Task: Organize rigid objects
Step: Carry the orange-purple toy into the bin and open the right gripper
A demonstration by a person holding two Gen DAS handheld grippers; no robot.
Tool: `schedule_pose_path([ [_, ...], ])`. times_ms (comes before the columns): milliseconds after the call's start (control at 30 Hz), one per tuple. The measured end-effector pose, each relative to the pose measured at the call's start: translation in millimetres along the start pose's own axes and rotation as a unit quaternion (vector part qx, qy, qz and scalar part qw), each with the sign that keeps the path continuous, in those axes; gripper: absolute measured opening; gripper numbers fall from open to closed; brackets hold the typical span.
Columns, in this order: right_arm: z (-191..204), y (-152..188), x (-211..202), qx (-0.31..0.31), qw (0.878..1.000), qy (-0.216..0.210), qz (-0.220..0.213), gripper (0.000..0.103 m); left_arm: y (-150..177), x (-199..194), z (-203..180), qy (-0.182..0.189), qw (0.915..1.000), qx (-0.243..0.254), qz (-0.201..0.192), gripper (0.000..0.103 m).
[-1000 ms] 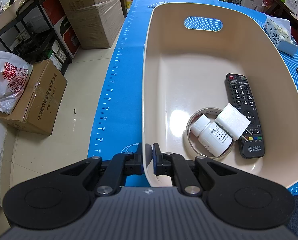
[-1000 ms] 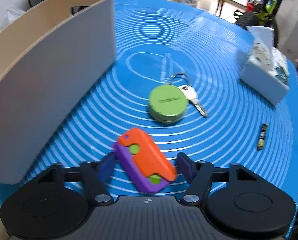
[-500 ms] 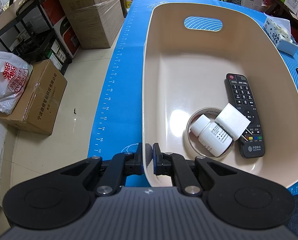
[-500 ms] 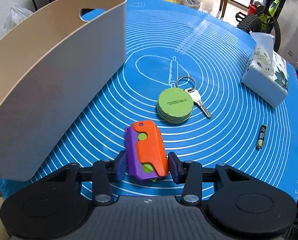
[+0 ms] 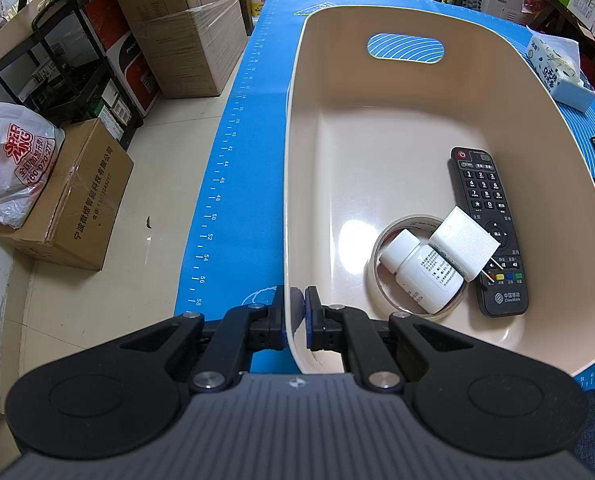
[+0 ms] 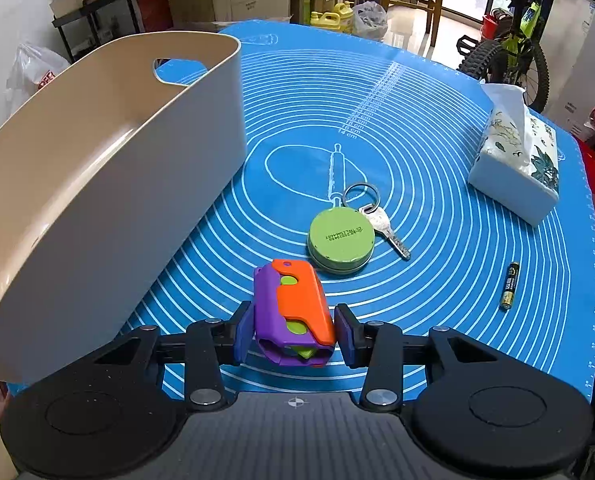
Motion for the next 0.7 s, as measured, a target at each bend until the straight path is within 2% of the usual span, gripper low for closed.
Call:
schedule_pose_path([
  [367, -8.9, -14.9, -24.5, 0.019, 0.999, 0.000, -0.037, 0.049, 0.0, 0.0, 0.0, 0.000, 1.0000, 0.000, 0.000, 0.009],
  [700, -8.2, -53.0, -68.4, 0.038, 0.993, -0.011, -0.108, 0.049, 0.1, -0.2, 0.4, 0.000, 1.0000, 0.000, 0.000, 0.009],
])
Point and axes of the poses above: each gripper's, at about its wrist camera, not at the fingertips, and x roughly the way its jaws point, z to its left, y to its underside, the point moved 3 cm from there along x, roughly the way its jaws point, and after that the axes turned 4 degrees about y, right-handed, at the moved point
